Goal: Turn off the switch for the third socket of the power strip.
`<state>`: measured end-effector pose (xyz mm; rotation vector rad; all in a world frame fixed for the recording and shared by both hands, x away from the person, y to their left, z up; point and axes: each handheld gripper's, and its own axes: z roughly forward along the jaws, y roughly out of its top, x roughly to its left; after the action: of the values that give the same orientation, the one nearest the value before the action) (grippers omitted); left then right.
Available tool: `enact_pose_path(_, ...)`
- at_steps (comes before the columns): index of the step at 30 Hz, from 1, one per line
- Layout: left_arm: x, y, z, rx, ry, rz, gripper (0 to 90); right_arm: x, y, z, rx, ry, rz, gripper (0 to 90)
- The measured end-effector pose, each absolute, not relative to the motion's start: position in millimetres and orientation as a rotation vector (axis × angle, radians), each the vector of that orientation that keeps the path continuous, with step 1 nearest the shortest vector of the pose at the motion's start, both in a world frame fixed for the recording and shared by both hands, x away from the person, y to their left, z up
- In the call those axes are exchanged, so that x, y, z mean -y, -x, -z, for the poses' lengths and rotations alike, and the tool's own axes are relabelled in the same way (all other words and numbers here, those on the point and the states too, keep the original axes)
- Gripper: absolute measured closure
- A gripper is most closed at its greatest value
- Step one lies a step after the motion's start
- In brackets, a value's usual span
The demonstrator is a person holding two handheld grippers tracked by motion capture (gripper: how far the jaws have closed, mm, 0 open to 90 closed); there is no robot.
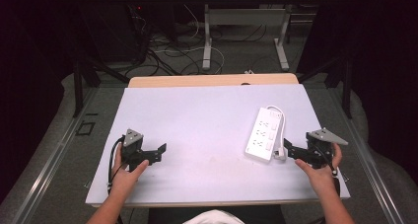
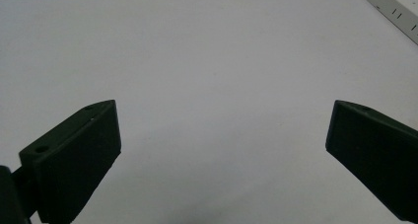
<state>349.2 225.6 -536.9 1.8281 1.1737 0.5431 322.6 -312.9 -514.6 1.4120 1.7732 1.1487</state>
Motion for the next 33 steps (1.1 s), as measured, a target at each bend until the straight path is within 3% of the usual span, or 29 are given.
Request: enact_pose_path(33, -229.8, -344.0, 534.6, -1.177, -1.831, -0.549, 0.4, 300.9, -320.7, 505.5, -1.815, -1.332, -1.091, 23.3)
